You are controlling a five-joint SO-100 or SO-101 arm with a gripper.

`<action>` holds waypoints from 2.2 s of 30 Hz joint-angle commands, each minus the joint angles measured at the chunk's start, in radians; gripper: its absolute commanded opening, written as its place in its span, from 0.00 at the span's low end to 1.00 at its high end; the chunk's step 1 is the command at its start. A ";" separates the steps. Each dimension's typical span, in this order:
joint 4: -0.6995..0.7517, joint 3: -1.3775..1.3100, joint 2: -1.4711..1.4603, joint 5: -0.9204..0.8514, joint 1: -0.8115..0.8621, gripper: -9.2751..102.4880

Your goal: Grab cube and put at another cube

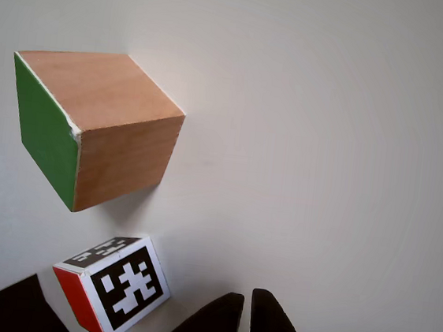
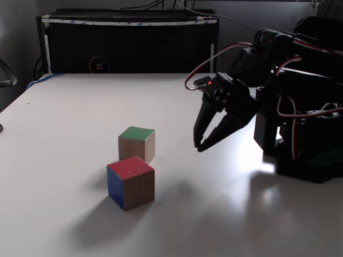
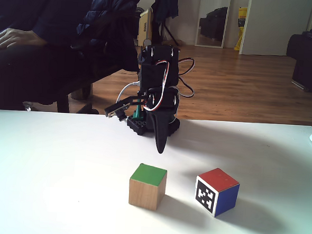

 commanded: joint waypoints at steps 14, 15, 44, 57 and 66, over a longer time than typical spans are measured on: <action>0.006 -0.017 0.005 -0.038 -0.012 0.08; 0.006 -0.017 0.005 -0.034 -0.011 0.08; -0.216 -0.546 -0.611 0.160 0.061 0.28; -0.066 -0.960 -1.172 0.230 0.051 0.31; 0.005 -1.062 -1.347 0.293 0.060 0.40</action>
